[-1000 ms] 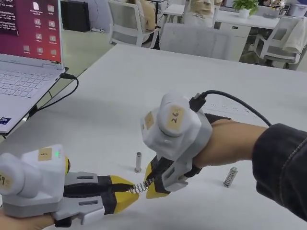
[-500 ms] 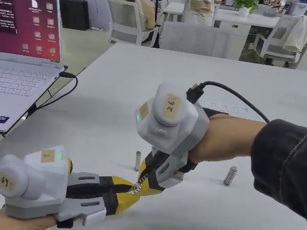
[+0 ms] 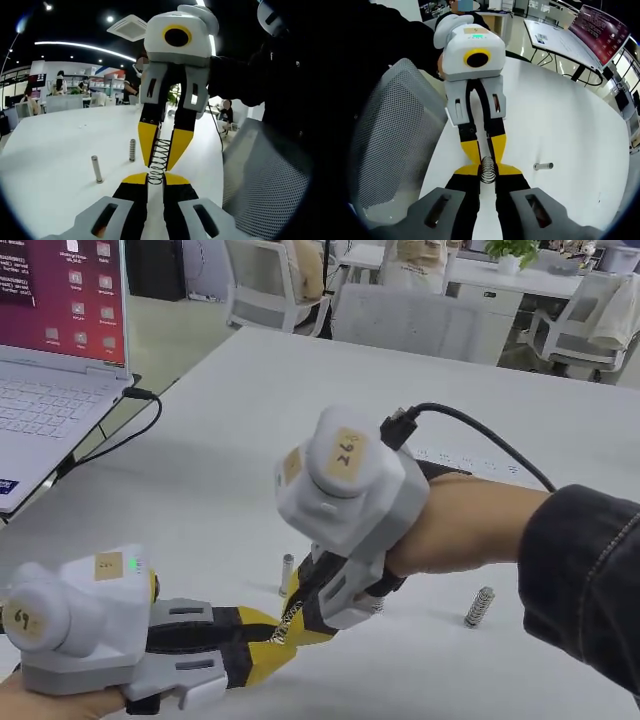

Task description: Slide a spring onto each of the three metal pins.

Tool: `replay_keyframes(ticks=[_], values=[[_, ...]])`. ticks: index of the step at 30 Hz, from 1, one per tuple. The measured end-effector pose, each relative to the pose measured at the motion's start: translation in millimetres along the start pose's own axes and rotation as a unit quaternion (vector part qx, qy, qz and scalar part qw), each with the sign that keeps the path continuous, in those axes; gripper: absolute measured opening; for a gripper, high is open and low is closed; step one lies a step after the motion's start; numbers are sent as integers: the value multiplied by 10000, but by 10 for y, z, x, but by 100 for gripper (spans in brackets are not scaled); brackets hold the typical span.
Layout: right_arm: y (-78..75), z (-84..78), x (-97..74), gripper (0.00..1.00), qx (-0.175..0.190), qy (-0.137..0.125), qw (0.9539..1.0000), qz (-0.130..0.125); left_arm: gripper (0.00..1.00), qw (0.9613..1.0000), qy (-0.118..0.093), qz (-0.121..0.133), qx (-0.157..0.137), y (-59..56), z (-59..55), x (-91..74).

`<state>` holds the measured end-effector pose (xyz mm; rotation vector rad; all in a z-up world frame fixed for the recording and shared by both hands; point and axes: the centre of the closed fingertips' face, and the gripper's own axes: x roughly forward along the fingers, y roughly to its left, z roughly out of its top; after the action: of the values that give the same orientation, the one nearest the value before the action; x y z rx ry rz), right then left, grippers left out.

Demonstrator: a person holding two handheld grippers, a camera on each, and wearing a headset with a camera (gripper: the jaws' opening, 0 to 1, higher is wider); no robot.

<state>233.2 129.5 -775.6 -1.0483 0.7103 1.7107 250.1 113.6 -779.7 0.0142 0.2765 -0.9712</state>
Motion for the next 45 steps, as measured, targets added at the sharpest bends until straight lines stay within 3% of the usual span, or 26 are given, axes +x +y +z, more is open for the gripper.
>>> replay_keyframes(ticks=[14, 20, 35, 40, 45], values=[[-10, -39, 9, 8, -12, 93, 10000, -16, 3, 10000, 8, 22, 17, -3, -26, 34], [-47, -64, 2, 8, -16, 164, 9998, -64, 9, 10000, 38, 43, 12, -4, -46, 42], [-155, -133, -87, 8, 55, 235, 9996, -172, 37, 9994, 54, 349, -54, 111, -136, -13], [-197, -143, -129, 8, 66, 240, 9994, -231, 51, 9986, 10, 509, -116, 171, -147, -35], [-241, -154, -174, 8, 80, 250, 9993, -277, 57, 9985, -57, 530, -108, 175, -131, -52]])
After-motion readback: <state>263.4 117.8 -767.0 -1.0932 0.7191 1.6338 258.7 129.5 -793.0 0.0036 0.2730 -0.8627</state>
